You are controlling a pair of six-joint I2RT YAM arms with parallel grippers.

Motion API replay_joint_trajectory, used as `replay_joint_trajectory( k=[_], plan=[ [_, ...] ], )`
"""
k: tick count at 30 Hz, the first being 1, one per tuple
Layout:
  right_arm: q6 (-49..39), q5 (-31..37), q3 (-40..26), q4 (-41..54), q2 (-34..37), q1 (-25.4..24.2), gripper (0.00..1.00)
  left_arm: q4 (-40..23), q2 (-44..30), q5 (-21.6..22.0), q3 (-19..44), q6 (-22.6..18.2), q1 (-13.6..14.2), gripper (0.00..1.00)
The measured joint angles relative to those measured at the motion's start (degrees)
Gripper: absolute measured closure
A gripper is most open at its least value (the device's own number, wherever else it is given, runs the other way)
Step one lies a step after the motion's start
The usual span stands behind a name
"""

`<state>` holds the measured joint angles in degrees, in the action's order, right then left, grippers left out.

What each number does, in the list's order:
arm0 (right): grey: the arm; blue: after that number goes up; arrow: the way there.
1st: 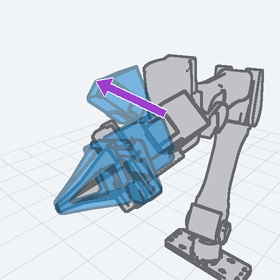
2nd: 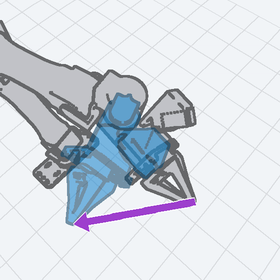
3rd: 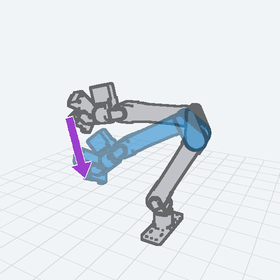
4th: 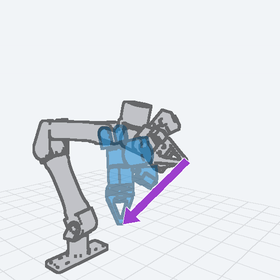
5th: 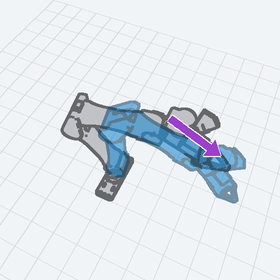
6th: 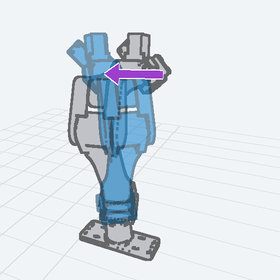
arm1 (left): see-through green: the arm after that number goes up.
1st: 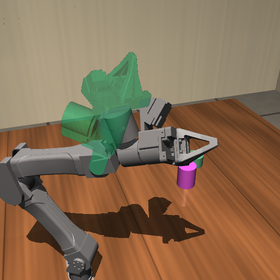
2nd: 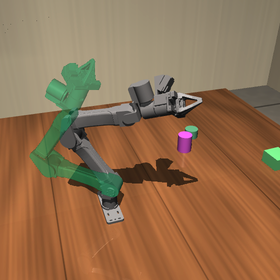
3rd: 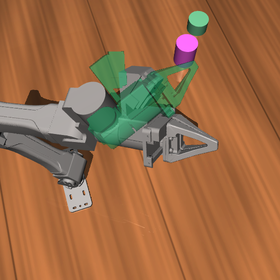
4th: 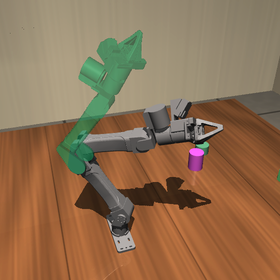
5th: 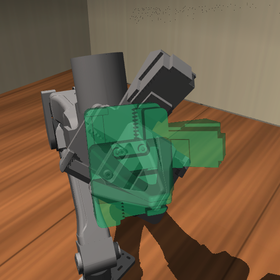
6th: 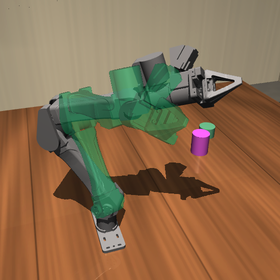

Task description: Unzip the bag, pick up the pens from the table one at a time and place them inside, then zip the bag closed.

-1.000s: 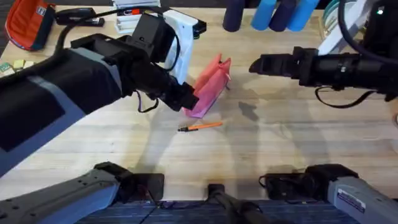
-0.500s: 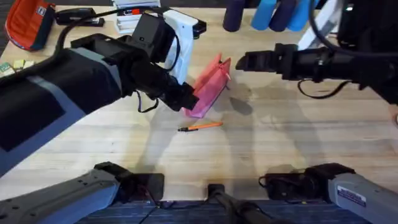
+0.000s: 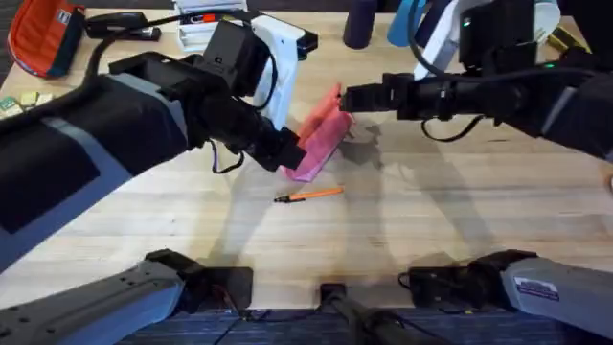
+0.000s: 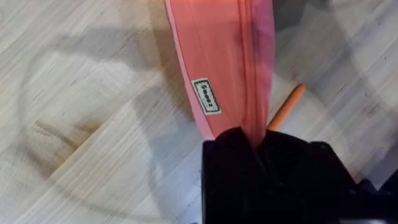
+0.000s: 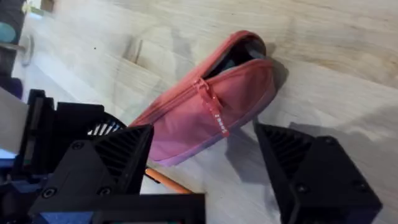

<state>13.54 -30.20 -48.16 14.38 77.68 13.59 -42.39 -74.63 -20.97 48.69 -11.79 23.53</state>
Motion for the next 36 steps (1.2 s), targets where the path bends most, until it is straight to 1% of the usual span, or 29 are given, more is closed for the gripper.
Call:
replay_joint_trajectory(
  k=[11,18,24,29,30,34,36],
  plan=[
    [0.4,0.3,0.0,-5.0,5.8,0.6,0.004,0.0,0.0,0.0,0.0,0.0,0.0,0.958],
    [1.2,0.4,0.0,-6.7,7.8,0.6,0.005,0.0,0.0,0.0,0.0,0.0,0.0,0.958],
    [1.7,0.4,0.0,-7.8,7.9,0.8,0.016,0.0,0.0,0.0,0.0,0.0,0.0,0.958],
    [1.8,0.4,0.0,-8.5,7.9,1.8,0.041,0.0,0.0,0.0,0.0,0.0,0.0,0.958],
    [1.9,0.4,0.0,-8.9,8.2,2.6,0.062,0.0,0.0,0.0,0.0,0.0,0.0,0.958],
    [2.3,0.4,0.0,-9.7,9.4,3.2,0.113,0.0,0.0,0.0,0.0,0.0,0.0,0.958],
    [2.6,0.4,0.0,-9.7,9.7,3.2,0.173,0.0,0.0,0.0,0.0,0.0,0.0,0.958]
  ],
)
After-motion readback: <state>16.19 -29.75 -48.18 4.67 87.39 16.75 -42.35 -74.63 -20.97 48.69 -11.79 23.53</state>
